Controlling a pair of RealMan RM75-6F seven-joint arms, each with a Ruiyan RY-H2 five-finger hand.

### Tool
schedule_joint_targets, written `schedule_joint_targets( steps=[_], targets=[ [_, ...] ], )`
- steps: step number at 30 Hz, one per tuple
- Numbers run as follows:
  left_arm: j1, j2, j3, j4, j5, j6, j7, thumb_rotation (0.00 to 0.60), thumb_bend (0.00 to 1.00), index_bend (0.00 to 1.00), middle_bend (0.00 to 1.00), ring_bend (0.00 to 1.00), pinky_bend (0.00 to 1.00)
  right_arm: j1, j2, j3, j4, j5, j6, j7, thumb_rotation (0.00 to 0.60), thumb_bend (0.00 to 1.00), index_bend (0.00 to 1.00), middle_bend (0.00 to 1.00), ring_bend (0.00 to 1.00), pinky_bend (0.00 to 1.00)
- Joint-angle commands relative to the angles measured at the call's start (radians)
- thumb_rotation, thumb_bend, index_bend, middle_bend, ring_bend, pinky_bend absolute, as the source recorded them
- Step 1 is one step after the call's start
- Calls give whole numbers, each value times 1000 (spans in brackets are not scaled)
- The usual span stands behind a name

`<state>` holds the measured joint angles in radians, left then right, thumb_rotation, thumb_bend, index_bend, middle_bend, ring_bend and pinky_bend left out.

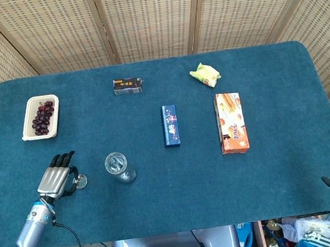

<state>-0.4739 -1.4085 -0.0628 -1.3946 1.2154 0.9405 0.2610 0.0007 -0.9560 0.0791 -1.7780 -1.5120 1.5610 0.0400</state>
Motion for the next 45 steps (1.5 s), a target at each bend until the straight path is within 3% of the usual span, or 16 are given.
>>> schedule_joint_targets(
  steps=[1,29,33,34,37,41,45],
  targets=[
    [-3,-3,1,3,-4,-4,2,600,408,517,0,0,0,1,0,0,0,0,-1,2,600,0,0,0,0,0],
    [-21,-7,-3,-3,-29,2,3,600,433,594,0,0,0,3,3,0,6,3,-5,19,600,0,0,0,0,0],
    [-11,56,-18,-70,-13,50,-8,600,434,596,0,0,0,4,2,-1,5,3,-7,18,600,0,0,0,0,0],
    [4,127,-40,-135,16,115,-14,600,435,596,0,0,0,4,2,-3,3,0,-7,15,600,0,0,0,0,0],
    [21,248,-58,-253,45,169,-20,600,435,596,0,0,0,4,1,-5,0,-4,-6,10,600,0,0,0,0,0],
    [31,366,-104,-369,67,240,-24,600,435,596,0,0,0,4,-1,-6,-4,-6,-6,4,600,0,0,0,0,0],
    [15,452,-142,-474,72,247,-25,600,435,596,0,0,0,5,-3,-6,-6,-6,-6,-4,600,0,0,0,0,0]
  ],
)
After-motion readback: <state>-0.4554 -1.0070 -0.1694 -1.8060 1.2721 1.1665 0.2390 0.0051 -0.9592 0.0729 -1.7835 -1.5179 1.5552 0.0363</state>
